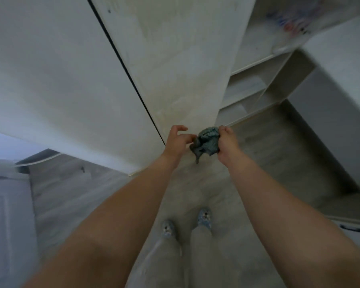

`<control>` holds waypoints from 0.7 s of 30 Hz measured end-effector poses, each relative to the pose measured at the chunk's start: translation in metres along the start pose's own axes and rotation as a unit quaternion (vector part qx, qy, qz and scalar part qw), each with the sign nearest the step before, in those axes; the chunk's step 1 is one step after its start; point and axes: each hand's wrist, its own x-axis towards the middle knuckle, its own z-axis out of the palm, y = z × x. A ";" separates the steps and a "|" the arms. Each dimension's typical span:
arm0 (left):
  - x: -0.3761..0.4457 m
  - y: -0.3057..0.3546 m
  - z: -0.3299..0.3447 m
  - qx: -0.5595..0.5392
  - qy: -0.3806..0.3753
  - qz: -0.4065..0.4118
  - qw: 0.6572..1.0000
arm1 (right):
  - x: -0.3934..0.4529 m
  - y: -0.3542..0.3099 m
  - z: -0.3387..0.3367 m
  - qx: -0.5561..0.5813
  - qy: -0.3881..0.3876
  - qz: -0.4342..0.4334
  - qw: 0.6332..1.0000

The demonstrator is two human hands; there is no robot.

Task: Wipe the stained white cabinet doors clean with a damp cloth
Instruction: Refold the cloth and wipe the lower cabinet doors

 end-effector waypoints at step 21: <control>0.035 0.105 0.106 0.065 0.038 0.115 0.991 | 0.004 -0.151 -0.061 -0.253 0.114 -0.182 0.943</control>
